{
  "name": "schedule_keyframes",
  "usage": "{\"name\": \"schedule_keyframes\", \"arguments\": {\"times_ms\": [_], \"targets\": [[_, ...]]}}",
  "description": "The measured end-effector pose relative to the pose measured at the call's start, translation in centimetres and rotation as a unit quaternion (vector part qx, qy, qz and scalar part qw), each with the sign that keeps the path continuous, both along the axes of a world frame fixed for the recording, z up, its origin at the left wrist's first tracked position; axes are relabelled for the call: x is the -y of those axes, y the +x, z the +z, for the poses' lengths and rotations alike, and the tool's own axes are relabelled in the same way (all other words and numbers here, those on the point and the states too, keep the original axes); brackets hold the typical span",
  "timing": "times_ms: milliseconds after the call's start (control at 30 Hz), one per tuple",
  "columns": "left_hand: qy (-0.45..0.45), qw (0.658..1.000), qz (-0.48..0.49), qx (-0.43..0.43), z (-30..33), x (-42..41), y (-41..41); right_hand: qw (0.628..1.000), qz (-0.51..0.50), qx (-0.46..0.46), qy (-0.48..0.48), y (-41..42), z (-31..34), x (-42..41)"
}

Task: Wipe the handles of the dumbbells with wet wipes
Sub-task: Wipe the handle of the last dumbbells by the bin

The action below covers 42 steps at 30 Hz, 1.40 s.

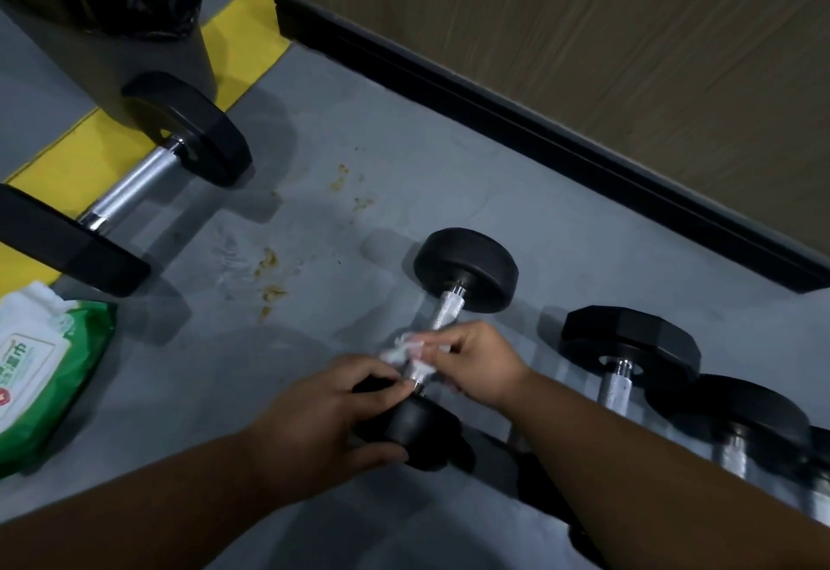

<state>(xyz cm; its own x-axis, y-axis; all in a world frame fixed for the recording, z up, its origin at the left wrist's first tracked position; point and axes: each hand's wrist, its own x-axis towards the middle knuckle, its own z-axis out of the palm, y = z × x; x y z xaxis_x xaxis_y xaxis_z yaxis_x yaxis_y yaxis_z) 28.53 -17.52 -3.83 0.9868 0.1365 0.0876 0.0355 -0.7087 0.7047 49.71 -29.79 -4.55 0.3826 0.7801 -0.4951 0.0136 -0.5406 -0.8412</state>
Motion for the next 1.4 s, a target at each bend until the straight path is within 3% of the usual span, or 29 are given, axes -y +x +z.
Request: {"name": "schedule_keyframes", "arguments": {"times_ms": [100, 167, 233, 333, 400, 533, 600, 833, 1000, 1100, 1300, 1400], "targets": [[-0.014, 0.999, -0.051, -0.003, 0.4, -0.2, 0.1, 0.992, -0.126, 0.011, 0.027, 1.5, 0.3, -0.8], [-0.015, 0.997, -0.071, -0.004, 0.5, -0.7, 0.1, 0.988, -0.155, 0.002, 0.024, 0.8, 0.0, -0.6], [-0.016, 0.998, -0.069, -0.004, 0.3, -1.2, 0.1, 0.993, -0.113, -0.019, 0.029, -0.5, -0.5, 0.4], [-0.042, 0.998, -0.056, -0.010, -0.3, -1.3, 0.1, 0.999, 0.033, -0.018, 0.002, -1.3, -0.6, 1.7], [-0.041, 0.998, -0.042, -0.005, -0.2, -1.0, 0.4, 0.999, 0.053, -0.006, -0.013, -0.2, 0.0, 1.3], [-0.040, 0.998, -0.036, -0.011, 0.5, -0.1, 1.4, 0.991, -0.127, 0.037, 0.003, 2.1, 0.6, 0.3], [-0.033, 0.998, -0.052, -0.008, 0.6, 0.2, 1.6, 0.985, -0.172, 0.021, 0.012, 1.5, -0.1, 0.4], [-0.031, 0.996, -0.086, -0.019, 0.9, 0.6, 1.8, 0.998, 0.042, 0.000, -0.047, 0.2, 1.0, 2.3], [-0.051, 0.994, -0.094, -0.036, 0.7, 0.9, 1.9, 0.988, -0.153, 0.024, 0.007, 1.4, -0.3, 1.1], [-0.052, 0.994, -0.096, -0.029, 1.1, 1.1, 2.3, 0.982, -0.186, 0.008, 0.019, -0.6, -1.4, 2.1], [-0.057, 0.993, -0.100, -0.031, 1.5, 1.9, 3.1, 1.000, 0.006, 0.022, 0.001, -0.4, -1.3, 4.2], [-0.044, 0.992, -0.099, -0.061, 1.5, 2.4, 3.2, 0.993, 0.065, 0.081, -0.057, 1.2, 0.2, 3.2]]}}
